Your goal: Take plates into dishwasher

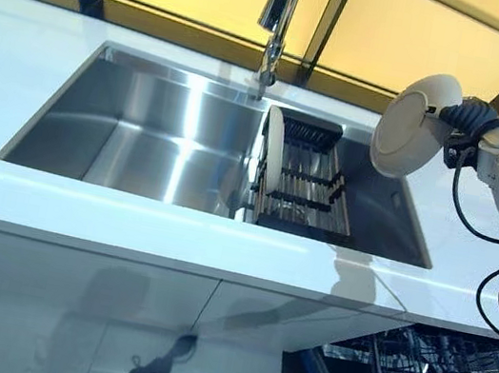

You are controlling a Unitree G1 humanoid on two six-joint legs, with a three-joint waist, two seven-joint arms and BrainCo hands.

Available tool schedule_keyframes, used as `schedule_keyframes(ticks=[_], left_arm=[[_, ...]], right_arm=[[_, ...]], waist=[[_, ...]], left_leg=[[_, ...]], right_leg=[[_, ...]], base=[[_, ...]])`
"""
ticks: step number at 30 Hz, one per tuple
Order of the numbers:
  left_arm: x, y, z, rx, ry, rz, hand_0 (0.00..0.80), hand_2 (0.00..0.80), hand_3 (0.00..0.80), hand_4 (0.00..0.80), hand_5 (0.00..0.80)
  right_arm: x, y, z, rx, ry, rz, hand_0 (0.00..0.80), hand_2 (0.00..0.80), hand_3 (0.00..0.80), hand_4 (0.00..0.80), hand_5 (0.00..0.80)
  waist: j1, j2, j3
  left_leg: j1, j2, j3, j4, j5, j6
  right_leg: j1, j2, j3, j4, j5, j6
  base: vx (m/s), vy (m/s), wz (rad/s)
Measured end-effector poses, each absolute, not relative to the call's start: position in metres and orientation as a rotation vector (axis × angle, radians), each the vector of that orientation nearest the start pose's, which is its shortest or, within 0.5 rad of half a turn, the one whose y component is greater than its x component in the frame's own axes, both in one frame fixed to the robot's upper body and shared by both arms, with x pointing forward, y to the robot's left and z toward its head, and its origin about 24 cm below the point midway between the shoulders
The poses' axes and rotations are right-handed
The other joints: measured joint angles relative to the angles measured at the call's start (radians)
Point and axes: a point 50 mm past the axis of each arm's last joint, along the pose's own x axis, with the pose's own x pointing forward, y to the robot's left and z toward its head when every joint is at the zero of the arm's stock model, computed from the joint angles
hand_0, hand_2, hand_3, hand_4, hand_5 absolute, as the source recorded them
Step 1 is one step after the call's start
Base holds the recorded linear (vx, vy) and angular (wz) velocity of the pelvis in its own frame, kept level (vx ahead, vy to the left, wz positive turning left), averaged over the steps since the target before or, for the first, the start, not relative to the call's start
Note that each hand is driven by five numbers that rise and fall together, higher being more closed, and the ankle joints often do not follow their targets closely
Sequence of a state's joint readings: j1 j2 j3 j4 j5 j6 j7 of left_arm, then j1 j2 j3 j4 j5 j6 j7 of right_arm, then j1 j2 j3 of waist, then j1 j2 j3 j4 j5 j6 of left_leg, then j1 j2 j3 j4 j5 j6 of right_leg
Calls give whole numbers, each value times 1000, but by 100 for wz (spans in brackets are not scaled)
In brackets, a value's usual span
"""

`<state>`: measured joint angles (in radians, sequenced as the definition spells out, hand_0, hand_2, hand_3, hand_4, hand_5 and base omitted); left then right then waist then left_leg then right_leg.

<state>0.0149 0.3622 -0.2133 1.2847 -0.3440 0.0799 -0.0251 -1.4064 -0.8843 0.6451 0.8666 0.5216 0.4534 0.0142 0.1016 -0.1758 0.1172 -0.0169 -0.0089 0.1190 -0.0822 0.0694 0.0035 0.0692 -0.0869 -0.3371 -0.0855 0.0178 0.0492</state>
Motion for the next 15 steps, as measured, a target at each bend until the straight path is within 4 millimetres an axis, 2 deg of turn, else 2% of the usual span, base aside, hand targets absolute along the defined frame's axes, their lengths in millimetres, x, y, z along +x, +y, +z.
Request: schedule_keyframes(ticks=[3, 9, 15], left_arm=[[57, 278, -156, 132, 1370, 261, 0, 0, 0, 0, 0], [51, 275, -158, 127, 1387, 259, 0, 0, 0, 0, 0], [45, 274, -159, 129, 1411, 255, 0, 0, 0, 0, 0]], right_arm=[[390, -269, 324, -571, 15, -224, 800, 800, 800, 800, 800], [384, -275, 332, -611, -11, -262, 800, 800, 800, 800, 800], [373, -290, 343, -657, -26, -316, 800, 800, 800, 800, 800]], waist=[[-8, 3, -28], [-36, 12, -74], [-73, 23, -113]], left_leg=[[10, 1, 7, -1, 0, 0], [24, 8, 33, -3, -5, -6], [32, 18, 72, -3, -6, -7]], right_leg=[[6, 0, 4, 0, 0, 0], [7, 4, 31, 0, 3, -3], [-5, 13, 73, 0, 10, -9]], base=[[-13, 7, -8], [-30, 8, -13], [-45, -4, -19]])
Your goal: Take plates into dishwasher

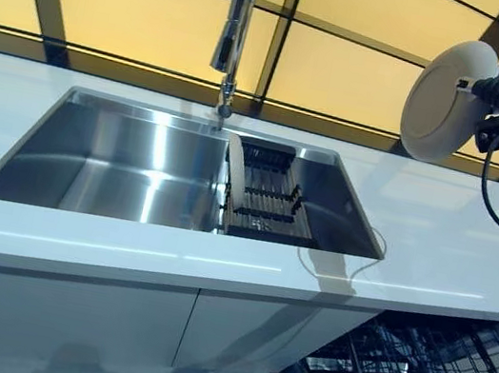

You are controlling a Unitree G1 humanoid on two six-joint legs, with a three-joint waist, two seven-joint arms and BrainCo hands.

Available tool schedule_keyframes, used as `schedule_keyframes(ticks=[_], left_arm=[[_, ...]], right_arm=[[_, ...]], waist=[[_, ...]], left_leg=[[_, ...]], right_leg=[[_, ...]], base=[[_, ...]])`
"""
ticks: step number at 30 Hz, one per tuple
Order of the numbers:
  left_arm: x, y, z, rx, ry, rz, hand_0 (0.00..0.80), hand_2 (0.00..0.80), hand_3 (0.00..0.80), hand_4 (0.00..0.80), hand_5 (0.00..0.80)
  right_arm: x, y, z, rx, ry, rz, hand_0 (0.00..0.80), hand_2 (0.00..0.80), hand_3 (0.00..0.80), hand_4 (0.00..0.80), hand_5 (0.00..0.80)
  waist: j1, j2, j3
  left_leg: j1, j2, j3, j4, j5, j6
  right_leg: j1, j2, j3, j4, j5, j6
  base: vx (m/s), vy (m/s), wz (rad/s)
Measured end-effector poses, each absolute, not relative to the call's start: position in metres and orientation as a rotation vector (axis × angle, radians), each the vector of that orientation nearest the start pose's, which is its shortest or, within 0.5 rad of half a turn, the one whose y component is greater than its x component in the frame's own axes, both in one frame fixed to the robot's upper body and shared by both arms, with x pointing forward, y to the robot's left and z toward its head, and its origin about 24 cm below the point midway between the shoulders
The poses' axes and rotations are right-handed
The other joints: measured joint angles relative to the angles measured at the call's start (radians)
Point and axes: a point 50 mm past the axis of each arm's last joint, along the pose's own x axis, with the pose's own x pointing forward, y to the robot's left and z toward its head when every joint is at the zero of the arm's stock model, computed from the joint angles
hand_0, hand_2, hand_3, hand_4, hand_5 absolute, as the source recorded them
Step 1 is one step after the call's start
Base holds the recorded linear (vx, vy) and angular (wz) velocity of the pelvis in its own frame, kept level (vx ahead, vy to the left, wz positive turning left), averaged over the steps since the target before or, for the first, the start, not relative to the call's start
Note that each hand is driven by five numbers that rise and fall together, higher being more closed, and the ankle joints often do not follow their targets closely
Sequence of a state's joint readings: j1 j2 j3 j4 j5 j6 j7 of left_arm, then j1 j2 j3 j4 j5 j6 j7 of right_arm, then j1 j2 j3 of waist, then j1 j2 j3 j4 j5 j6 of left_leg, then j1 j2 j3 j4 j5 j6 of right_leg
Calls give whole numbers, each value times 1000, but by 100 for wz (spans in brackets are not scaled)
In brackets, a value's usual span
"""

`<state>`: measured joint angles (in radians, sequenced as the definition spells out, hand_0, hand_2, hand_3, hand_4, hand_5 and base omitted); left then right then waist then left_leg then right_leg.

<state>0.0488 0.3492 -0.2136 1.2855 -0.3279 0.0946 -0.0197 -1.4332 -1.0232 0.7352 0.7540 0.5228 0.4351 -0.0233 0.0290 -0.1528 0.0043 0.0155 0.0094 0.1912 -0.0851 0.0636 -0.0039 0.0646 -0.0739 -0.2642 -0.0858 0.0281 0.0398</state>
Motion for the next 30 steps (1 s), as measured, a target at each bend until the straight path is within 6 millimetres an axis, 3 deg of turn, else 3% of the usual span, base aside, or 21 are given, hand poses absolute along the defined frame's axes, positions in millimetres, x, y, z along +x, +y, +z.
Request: schedule_keyframes(ticks=[14, 26, 30], left_arm=[[43, 272, -160, 148, 1445, 231, 0, 0, 0, 0, 0], [32, 272, -160, 141, 1476, 235, 0, 0, 0, 0, 0], [31, 274, -160, 143, 1479, 235, 0, 0, 0, 0, 0]], right_arm=[[336, -344, 357, -741, 15, -369, 800, 800, 800, 800, 800], [293, -405, 299, -791, 226, -364, 800, 800, 800, 800, 800], [283, -413, 274, -807, 312, -319, 800, 800, 800, 800, 800]], waist=[[-99, 24, -52], [-157, 38, -66], [-182, 45, -62]], left_leg=[[21, 28, 105, -5, -11, -15], [43, 45, 161, -7, -24, -29], [42, 46, 167, -7, -26, -30]], right_leg=[[-32, 24, 103, -4, 19, -11], [-40, 38, 146, -5, 18, -7], [-45, 39, 149, -4, 19, -7]], base=[[-18, -19, -24], [-5, -41, -14], [0, -29, -7]])
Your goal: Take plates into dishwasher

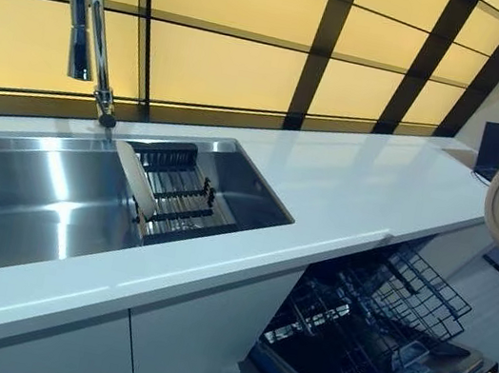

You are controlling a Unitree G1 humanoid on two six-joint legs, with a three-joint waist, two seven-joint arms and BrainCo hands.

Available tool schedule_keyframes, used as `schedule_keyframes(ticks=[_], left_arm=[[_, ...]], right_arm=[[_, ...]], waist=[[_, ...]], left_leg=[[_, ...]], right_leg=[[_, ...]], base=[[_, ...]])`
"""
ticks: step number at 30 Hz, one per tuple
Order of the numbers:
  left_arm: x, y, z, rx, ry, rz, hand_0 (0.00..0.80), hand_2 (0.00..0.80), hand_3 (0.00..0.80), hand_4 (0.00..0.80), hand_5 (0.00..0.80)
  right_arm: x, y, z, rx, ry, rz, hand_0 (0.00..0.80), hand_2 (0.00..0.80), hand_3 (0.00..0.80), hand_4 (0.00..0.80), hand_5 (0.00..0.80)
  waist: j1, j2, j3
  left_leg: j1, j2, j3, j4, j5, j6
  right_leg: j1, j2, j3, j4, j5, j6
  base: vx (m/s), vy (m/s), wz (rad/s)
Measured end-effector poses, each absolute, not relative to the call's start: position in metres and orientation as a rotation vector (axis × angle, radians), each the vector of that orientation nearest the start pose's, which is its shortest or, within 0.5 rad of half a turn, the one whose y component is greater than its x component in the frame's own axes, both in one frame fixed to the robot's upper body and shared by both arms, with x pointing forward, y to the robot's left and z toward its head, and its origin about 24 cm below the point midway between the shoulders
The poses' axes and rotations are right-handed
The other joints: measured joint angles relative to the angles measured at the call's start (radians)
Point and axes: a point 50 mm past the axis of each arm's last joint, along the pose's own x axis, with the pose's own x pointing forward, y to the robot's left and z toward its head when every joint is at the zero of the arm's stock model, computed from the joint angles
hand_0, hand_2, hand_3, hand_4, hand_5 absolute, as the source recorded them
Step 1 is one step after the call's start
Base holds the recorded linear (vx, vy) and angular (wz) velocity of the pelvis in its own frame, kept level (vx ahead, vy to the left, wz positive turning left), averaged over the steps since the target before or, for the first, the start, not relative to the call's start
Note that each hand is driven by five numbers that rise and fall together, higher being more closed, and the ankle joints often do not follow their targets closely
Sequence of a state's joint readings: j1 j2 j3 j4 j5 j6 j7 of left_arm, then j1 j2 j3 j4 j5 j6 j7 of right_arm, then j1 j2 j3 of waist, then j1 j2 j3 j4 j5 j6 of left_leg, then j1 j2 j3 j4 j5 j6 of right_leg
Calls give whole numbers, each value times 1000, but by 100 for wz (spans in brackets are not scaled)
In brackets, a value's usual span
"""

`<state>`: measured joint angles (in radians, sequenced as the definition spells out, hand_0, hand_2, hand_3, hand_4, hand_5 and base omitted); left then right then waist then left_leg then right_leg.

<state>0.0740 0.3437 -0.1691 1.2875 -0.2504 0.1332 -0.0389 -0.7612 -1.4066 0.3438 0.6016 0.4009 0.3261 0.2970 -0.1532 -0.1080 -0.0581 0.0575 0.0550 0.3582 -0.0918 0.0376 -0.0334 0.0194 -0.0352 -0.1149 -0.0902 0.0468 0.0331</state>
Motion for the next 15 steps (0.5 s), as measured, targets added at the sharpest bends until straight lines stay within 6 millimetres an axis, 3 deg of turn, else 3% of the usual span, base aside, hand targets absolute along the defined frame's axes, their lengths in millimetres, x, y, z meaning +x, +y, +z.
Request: schedule_keyframes(ticks=[5, 15], left_arm=[[33, 274, -160, 141, 1472, 235, 0, 0, 0, 0, 0], [38, 279, -158, 150, 1455, 237, 0, 0, 0, 0, 0]], right_arm=[[274, -413, 253, -818, 374, -231, 800, 800, 800, 800, 800], [258, -410, 218, -933, 460, -84, 800, 800, 800, 800, 800]], waist=[[-25, 6, 5], [-28, 4, 48]], left_leg=[[1, 0, 22, 0, -5, -1], [4, 1, 28, 0, -8, -1]], right_leg=[[-5, 2, 16, 0, 1, 1], [-7, 3, 25, 0, 3, 2]], base=[[5, -35, -11], [-4, -42, -3]])
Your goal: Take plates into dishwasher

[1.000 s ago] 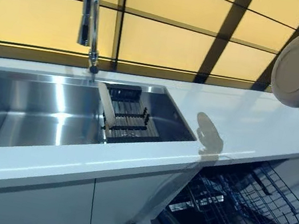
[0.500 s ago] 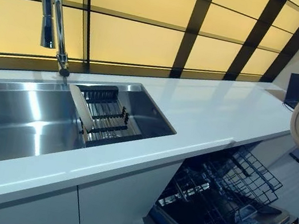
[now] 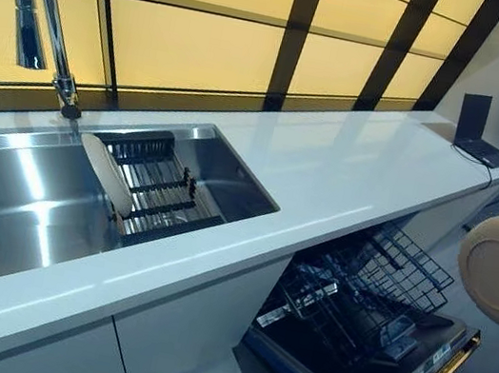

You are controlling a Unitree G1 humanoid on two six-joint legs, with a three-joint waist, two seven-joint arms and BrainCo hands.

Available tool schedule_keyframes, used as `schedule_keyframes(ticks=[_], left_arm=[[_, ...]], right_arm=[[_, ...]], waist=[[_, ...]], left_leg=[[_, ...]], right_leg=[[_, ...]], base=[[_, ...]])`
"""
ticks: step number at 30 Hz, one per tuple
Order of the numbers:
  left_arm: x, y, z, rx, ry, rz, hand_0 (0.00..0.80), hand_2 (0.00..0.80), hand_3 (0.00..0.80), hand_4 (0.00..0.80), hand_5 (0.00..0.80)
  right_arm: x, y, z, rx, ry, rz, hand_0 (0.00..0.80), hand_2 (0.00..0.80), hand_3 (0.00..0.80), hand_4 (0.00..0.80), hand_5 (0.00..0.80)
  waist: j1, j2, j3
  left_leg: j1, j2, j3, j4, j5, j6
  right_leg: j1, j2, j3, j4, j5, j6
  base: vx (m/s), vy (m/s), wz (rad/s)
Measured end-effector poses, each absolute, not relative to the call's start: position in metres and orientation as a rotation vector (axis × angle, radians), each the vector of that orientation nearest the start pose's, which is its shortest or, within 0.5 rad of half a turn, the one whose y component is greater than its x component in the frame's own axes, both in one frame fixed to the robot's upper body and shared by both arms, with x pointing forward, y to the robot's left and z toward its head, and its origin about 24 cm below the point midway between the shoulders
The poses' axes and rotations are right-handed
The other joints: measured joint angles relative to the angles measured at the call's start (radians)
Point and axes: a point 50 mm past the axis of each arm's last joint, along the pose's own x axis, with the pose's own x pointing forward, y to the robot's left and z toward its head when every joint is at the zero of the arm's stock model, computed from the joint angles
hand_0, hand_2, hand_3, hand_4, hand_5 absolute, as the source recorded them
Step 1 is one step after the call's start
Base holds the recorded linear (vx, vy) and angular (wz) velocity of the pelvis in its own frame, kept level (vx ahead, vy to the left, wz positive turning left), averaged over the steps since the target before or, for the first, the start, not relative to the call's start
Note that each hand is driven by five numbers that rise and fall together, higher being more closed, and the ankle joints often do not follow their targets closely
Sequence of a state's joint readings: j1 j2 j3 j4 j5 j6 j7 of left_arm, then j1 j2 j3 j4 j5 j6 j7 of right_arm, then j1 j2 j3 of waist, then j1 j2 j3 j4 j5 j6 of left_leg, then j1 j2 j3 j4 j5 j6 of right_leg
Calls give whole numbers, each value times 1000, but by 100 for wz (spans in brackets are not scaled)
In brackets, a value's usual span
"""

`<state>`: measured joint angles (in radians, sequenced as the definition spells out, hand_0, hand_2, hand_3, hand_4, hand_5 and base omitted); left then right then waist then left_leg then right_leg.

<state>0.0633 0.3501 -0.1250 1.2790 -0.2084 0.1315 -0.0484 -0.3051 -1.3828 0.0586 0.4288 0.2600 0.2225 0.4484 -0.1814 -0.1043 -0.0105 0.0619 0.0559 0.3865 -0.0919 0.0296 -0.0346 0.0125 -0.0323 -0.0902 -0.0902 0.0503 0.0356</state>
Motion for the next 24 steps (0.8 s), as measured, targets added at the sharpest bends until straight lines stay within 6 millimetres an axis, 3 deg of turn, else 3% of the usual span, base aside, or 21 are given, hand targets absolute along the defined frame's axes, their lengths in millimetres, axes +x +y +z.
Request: schedule_keyframes(ticks=[11, 24], left_arm=[[40, 284, -155, 155, 1448, 234, 0, 0, 0, 0, 0], [51, 283, -154, 184, 1416, 191, 0, 0, 0, 0, 0]], right_arm=[[268, -377, 185, -1074, 402, 59, 800, 800, 800, 800, 800], [275, -357, 139, -1108, 438, 115, 800, 800, 800, 800, 800]], waist=[[4, -1, 27], [26, 43, 80]], left_leg=[[-2, 1, -1, 1, -1, -1], [-27, 1, -8, 5, 0, 0]], right_leg=[[0, 2, 0, 0, 2, -2], [-24, 2, -2, 1, 7, -9]], base=[[0, -50, 0], [-14, -31, 0]])
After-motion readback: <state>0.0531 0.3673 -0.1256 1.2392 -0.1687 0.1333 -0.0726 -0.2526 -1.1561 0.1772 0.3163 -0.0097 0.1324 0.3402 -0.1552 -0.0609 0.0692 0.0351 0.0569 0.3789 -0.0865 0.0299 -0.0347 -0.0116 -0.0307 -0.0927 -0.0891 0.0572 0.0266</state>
